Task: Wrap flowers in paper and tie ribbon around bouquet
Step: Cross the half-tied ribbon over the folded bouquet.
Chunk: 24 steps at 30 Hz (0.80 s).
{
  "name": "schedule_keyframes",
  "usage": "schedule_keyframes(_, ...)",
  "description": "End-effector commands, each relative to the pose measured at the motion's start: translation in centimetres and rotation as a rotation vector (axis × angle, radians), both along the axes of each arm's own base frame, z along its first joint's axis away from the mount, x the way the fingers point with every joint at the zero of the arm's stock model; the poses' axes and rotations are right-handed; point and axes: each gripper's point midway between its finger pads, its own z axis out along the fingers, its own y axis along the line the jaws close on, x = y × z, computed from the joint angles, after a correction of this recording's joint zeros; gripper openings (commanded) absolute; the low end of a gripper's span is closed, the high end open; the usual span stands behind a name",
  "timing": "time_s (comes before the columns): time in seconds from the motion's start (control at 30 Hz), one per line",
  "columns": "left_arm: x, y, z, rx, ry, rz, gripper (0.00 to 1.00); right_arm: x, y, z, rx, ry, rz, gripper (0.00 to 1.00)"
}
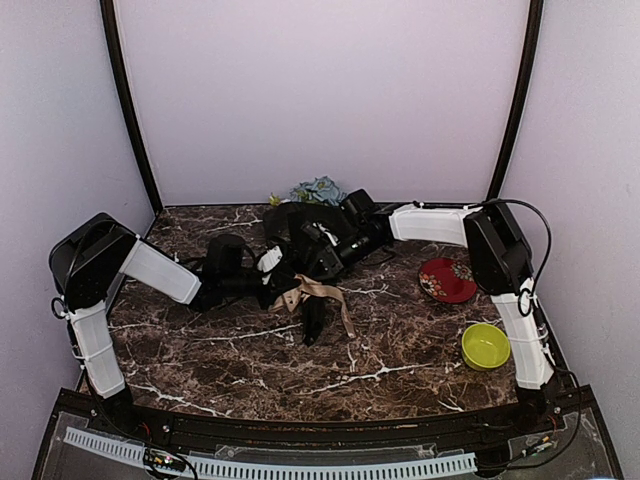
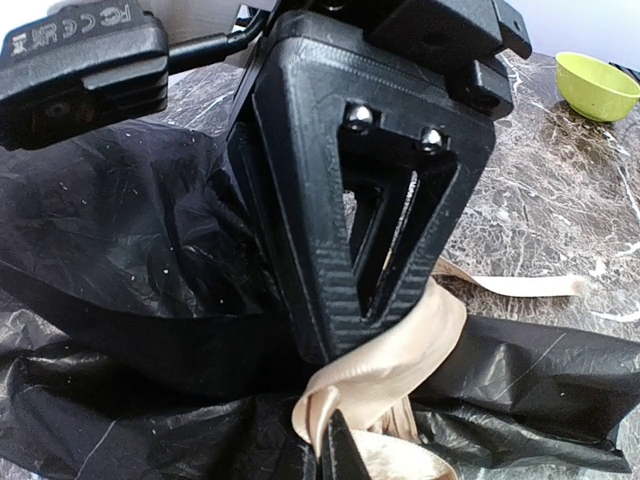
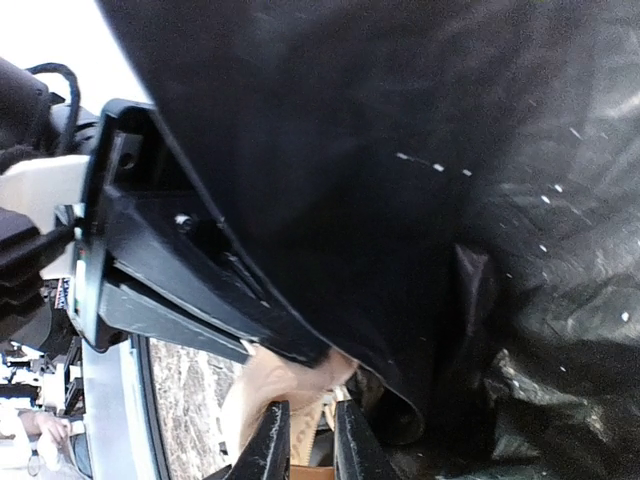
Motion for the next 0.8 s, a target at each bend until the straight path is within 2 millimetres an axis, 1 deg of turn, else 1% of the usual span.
schedule_keyframes(0.0, -0.1, -0.2, 2.1, -0.033, -0.045, -0.004, 0.00, -0.6, 0.8, 1.1, 0.062, -0.005, 0.036, 0.16)
schedule_keyframes(0.13, 0.0, -0.2, 2.0, -0.032, -0.043, -0.003, 0.00, -0.6, 1.0, 0.6, 0.052, 0.003, 0.032, 0.16)
schedule_keyframes(0.27, 0.0, -0.2, 1.9, -0.032, -0.040, -0.001, 0.00, -0.3, 0.8, -0.2, 0.019, -0.005, 0.010, 0.09)
schedule_keyframes(0.37, 0.0, -0.1, 1.8, -0.028, -0.038, 0.000, 0.00, 0.2, 0.3, -0.9, -0.034, -0.031, -0.019, 0.07)
schedule_keyframes(0.43, -0.1, -0.1, 1.9, -0.031, -0.039, -0.001, 0.00, 0.9, -0.2, -1.2, -0.065, -0.051, -0.047, 0.08)
schedule_keyframes(0.53, -0.2, -0.2, 2.0, -0.033, -0.040, -0.008, 0.00, 1.8, -0.6, -0.7, -0.077, -0.070, -0.086, 0.11)
schedule_keyframes(0.63, -0.2, -0.1, 2.1, -0.037, -0.046, -0.007, 0.00, 2.7, -0.9, -0.5, -0.111, -0.107, -0.117, 0.12)
schedule_keyframes(0.7, -0.2, -0.1, 2.4, -0.044, -0.053, -0.006, 0.00, 2.6, -1.0, -0.8, -0.124, -0.115, -0.108, 0.12)
schedule_keyframes(0.77, -0.1, -0.2, 2.5, -0.047, -0.057, -0.006, 0.00, 2.1, -1.1, -1.3, -0.127, -0.111, -0.080, 0.12)
